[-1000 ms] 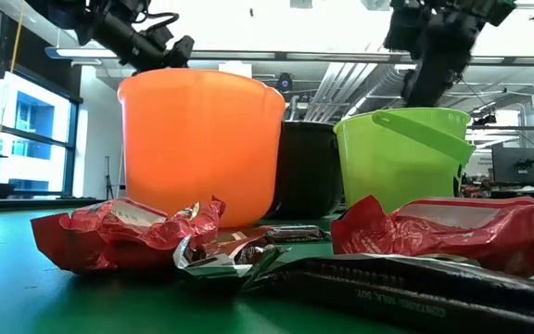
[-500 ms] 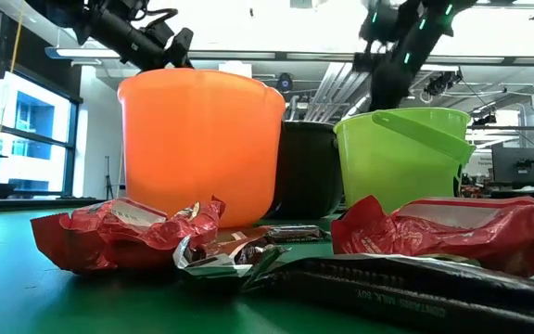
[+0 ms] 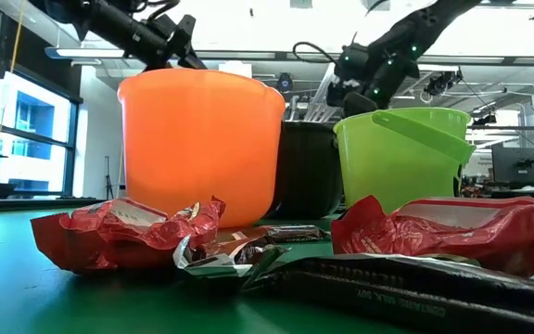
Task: Sort candy by brand, put in halloween buckets
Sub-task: Put the red gummy into the green bucket
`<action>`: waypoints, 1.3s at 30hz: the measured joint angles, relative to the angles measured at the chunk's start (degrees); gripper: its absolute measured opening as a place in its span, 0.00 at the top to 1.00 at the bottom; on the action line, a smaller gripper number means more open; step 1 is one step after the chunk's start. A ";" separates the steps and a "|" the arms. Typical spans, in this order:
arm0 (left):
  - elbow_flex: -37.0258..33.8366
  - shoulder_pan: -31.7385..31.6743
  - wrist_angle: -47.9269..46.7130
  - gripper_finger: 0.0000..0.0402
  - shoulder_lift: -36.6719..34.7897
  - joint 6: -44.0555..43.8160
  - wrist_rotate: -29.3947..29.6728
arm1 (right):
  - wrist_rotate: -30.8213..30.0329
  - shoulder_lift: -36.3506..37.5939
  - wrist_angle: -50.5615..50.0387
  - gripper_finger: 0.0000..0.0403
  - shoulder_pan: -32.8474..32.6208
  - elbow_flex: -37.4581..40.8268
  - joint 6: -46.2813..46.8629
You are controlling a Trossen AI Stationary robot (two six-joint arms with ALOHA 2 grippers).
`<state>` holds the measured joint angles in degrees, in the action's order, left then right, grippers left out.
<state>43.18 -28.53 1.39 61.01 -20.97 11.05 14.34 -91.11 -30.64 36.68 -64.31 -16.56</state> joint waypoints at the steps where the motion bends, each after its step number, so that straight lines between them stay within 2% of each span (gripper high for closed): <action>1: 0.00 0.32 -0.02 0.48 0.00 -0.02 0.00 | 0.62 0.08 -0.44 1.00 -0.02 -0.34 0.00; 7: 0.00 1.71 -0.02 0.48 0.00 -0.10 0.96 | 1.46 0.41 -6.74 1.00 -0.70 -1.70 -2.34; 12: 0.00 2.01 0.00 0.48 0.00 0.04 5.09 | 1.98 0.02 -3.73 1.00 -2.10 -1.51 -4.02; 30: 0.00 1.88 -0.04 0.48 0.00 -0.04 6.16 | 5.82 0.04 1.36 1.00 -9.51 -1.49 -3.25; 34: 0.00 1.88 -0.04 0.48 0.02 -1.48 6.14 | 4.72 0.50 -0.03 1.00 -8.44 -2.78 -5.62; 39: 0.00 1.97 -0.07 0.48 0.02 -2.13 6.13 | 2.32 1.61 1.01 1.00 -2.81 -3.98 -5.99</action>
<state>43.18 -26.56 1.32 61.04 -23.11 17.18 16.66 -89.49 -29.63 33.88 -68.29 -22.55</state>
